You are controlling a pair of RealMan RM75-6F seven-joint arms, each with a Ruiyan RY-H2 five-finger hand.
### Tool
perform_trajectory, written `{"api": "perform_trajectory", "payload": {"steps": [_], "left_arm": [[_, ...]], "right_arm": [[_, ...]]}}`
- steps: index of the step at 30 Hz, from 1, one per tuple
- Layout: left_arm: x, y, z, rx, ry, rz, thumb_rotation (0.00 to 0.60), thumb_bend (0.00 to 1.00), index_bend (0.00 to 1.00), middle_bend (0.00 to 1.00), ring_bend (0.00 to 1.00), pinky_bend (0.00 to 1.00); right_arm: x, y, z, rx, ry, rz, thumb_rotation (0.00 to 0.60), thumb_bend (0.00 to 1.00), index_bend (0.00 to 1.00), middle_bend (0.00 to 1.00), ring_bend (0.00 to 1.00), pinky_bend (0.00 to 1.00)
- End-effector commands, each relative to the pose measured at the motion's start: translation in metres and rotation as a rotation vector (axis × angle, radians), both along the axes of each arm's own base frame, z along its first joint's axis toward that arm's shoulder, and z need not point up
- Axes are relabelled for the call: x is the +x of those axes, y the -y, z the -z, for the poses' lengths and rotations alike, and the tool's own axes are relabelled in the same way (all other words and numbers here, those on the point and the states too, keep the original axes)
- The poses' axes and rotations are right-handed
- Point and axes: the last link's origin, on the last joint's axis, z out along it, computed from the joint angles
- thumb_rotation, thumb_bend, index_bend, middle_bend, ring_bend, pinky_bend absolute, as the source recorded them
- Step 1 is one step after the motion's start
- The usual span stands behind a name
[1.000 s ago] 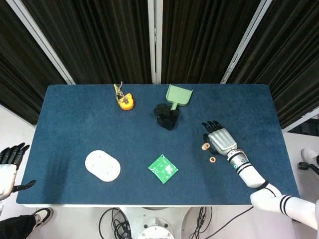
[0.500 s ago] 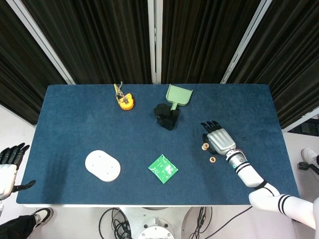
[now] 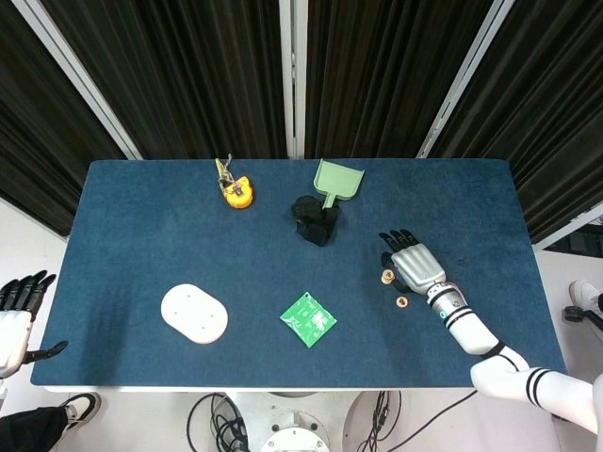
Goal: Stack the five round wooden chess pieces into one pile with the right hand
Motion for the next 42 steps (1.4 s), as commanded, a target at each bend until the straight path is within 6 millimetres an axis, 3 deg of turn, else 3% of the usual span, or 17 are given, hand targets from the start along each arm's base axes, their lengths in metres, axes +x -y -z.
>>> {"api": "perform_trajectory", "payload": {"steps": [1, 5, 10, 22, 27, 42], "left_arm": [[0.0, 0.0, 0.0, 0.0, 0.001, 0.0, 0.6, 0.07, 0.0, 0.0, 0.0, 0.0], [0.0, 0.0, -0.001, 0.0, 0.003, 0.0, 0.6, 0.07, 0.0, 0.0, 0.0, 0.0], [0.001, 0.0, 0.001, -0.006, 0.0, 0.002, 0.6, 0.07, 0.0, 0.0, 0.0, 0.0], [-0.001, -0.002, 0.002, -0.009, -0.004, -0.008, 0.6, 0.07, 0.0, 0.0, 0.0, 0.0], [-0.002, -0.002, 0.001, -0.007, -0.001, -0.009, 0.6, 0.07, 0.0, 0.0, 0.0, 0.0], [-0.002, -0.002, 0.001, -0.005, 0.0, -0.007, 0.6, 0.07, 0.0, 0.0, 0.0, 0.0]], "right_arm": [[0.0, -0.001, -0.004, -0.009, 0.012, -0.001, 0.6, 0.27, 0.38, 0.04, 0.0, 0.0], [-0.007, -0.003, -0.016, -0.021, 0.004, 0.01, 0.6, 0.28, 0.35, 0.03, 0.0, 0.0], [-0.023, -0.007, -0.023, -0.005, -0.01, 0.067, 0.6, 0.6, 0.33, 0.02, 0.0, 0.0], [-0.025, -0.008, -0.013, 0.048, 0.0, 0.078, 0.6, 0.88, 0.33, 0.01, 0.0, 0.0], [-0.024, -0.007, -0.011, 0.054, -0.002, 0.082, 0.6, 0.92, 0.33, 0.01, 0.0, 0.0], [-0.017, -0.006, -0.002, 0.066, 0.005, 0.078, 0.6, 0.92, 0.31, 0.01, 0.0, 0.0]]}}
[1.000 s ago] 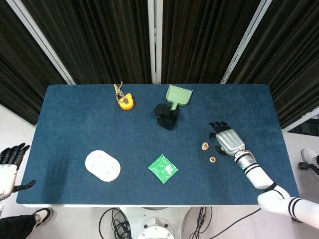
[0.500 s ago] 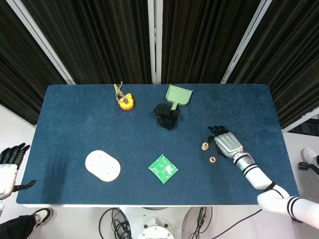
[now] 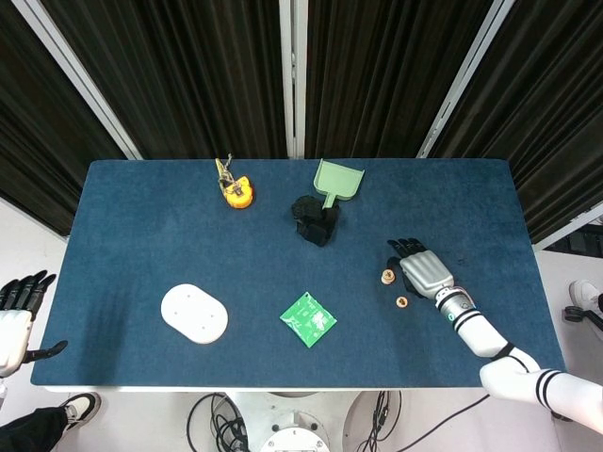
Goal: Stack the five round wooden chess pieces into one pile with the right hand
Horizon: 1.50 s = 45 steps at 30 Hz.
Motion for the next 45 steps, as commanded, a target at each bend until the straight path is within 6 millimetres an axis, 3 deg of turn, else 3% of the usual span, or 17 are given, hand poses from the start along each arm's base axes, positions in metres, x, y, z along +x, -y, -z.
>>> {"api": "perform_trajectory", "payload": {"steps": [1, 45], "left_arm": [[0.0, 0.0, 0.0, 0.0, 0.0, 0.0, 0.6, 0.07, 0.0, 0.0, 0.0, 0.0], [0.001, 0.0004, 0.0022, -0.009, -0.005, 0.002, 0.6, 0.07, 0.0, 0.0, 0.0, 0.0]], "right_arm": [[0.0003, -0.0005, 0.0005, 0.0, -0.001, -0.002, 0.6, 0.92, 0.31, 0.01, 0.0, 0.0], [-0.0048, -0.0065, -0.0022, -0.013, -0.012, 0.016, 0.6, 0.93, 0.33, 0.01, 0.0, 0.0]]}}
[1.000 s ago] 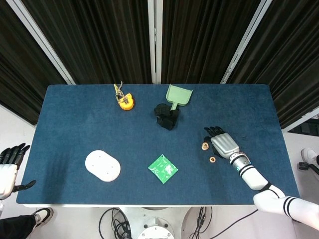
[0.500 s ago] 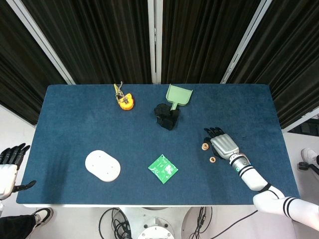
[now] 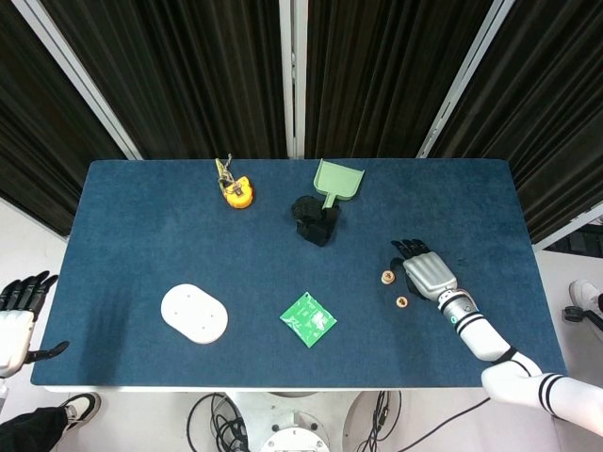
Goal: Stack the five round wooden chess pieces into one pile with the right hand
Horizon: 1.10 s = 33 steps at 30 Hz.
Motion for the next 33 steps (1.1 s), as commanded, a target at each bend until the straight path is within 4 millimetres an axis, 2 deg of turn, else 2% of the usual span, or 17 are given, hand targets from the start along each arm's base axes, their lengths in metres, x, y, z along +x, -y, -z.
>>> {"api": "perform_trajectory", "payload": {"steps": [1, 24, 33], "left_arm": [[0.0, 0.0, 0.0, -0.001, 0.0, -0.001, 0.6, 0.07, 0.0, 0.0, 0.0, 0.0], [0.0, 0.0, 0.0, -0.002, 0.0, -0.003, 0.6, 0.07, 0.0, 0.0, 0.0, 0.0], [-0.001, -0.001, 0.0, -0.003, 0.0, -0.005, 0.6, 0.07, 0.0, 0.0, 0.0, 0.0]], "right_arm": [[0.0, -0.001, 0.001, 0.003, -0.001, 0.0, 0.6, 0.93, 0.33, 0.01, 0.0, 0.0], [0.003, -0.003, 0.003, 0.008, 0.008, -0.006, 0.6, 0.93, 0.33, 0.01, 0.0, 0.0], [0.009, 0.002, -0.009, -0.038, 0.042, -0.022, 0.6, 0.93, 0.34, 0.01, 0.0, 0.0]]}}
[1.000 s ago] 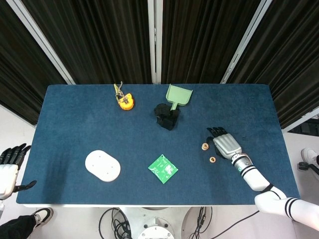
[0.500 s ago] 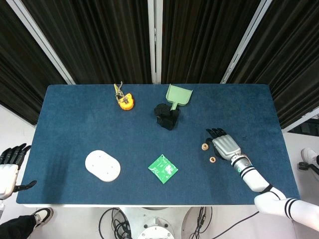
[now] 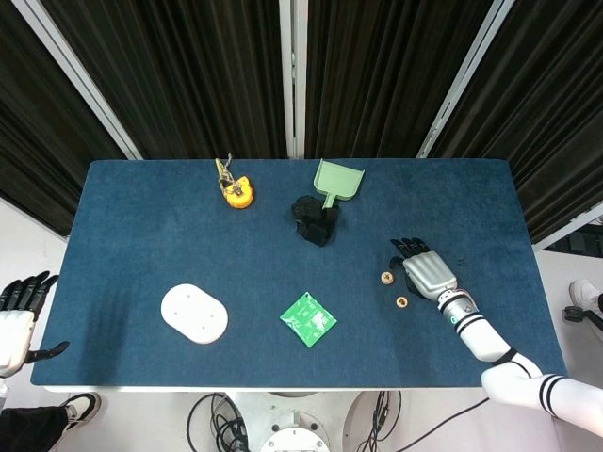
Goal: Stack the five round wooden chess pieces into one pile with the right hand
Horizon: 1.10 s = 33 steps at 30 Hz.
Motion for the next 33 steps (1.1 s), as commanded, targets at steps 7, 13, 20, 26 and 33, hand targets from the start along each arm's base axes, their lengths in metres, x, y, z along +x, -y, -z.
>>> {"api": "perform_trajectory", "payload": {"steps": [7, 13, 20, 26, 33], "left_arm": [[0.001, 0.0, 0.0, 0.001, 0.001, 0.002, 0.6, 0.07, 0.0, 0.0, 0.0, 0.0], [0.001, 0.001, -0.001, 0.005, 0.004, 0.004, 0.6, 0.07, 0.0, 0.0, 0.0, 0.0], [0.001, 0.001, -0.003, 0.01, 0.009, 0.007, 0.6, 0.07, 0.0, 0.0, 0.0, 0.0], [0.001, 0.002, -0.003, 0.009, 0.011, 0.008, 0.6, 0.07, 0.0, 0.0, 0.0, 0.0], [0.001, 0.001, -0.002, 0.007, 0.009, 0.005, 0.6, 0.07, 0.0, 0.0, 0.0, 0.0]], "right_arm": [[0.019, -0.005, -0.007, -0.001, 0.057, -0.074, 0.6, 0.93, 0.33, 0.01, 0.0, 0.0], [0.023, -0.014, 0.002, 0.045, 0.04, -0.105, 0.6, 0.93, 0.33, 0.01, 0.0, 0.0], [0.02, -0.016, 0.007, 0.06, 0.007, -0.097, 0.6, 0.93, 0.34, 0.01, 0.0, 0.0], [0.018, -0.016, 0.009, 0.061, -0.008, -0.088, 0.6, 0.93, 0.34, 0.01, 0.0, 0.0], [0.016, -0.016, 0.008, 0.056, -0.014, -0.076, 0.6, 0.93, 0.35, 0.01, 0.0, 0.0]]}}
